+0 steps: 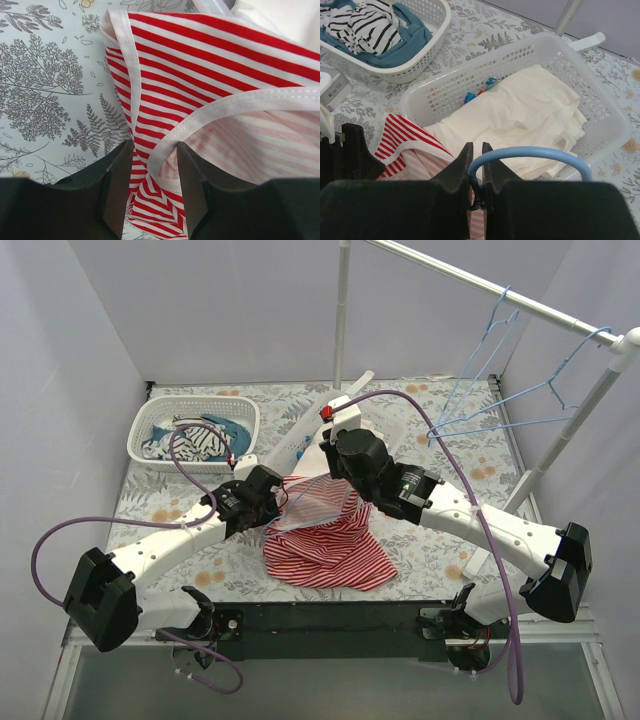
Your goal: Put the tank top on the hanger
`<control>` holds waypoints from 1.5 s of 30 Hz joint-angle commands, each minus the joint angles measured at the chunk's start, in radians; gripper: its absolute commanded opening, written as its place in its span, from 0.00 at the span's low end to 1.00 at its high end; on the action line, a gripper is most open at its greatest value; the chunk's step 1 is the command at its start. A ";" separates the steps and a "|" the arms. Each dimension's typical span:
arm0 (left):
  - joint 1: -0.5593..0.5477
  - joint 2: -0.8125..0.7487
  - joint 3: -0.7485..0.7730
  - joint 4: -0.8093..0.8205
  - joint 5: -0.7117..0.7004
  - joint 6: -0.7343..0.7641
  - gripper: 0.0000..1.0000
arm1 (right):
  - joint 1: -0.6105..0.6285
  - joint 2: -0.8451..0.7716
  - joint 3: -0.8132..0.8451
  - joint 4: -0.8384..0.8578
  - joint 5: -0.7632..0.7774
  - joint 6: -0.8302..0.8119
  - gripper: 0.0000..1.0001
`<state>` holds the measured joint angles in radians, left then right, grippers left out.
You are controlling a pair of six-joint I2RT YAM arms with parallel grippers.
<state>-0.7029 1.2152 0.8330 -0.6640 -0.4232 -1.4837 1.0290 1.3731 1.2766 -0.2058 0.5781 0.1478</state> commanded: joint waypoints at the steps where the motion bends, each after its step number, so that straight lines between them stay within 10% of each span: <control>1: 0.017 -0.002 -0.029 0.070 0.052 0.019 0.40 | 0.005 -0.035 0.006 0.062 0.037 -0.011 0.01; 7: 0.033 -0.025 -0.032 0.054 0.035 0.020 0.00 | 0.005 -0.022 -0.002 0.062 0.071 -0.011 0.01; 24: 0.034 -0.287 0.084 -0.154 0.124 0.042 0.00 | 0.003 0.145 0.213 0.068 0.362 -0.102 0.01; 45: 0.036 -0.132 0.627 -0.275 0.124 0.252 0.00 | 0.045 0.187 0.380 0.100 0.194 -0.126 0.01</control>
<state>-0.6750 1.0824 1.3773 -0.8982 -0.3485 -1.3003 1.0740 1.5414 1.5166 -0.1711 0.7757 0.0463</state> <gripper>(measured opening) 0.029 0.132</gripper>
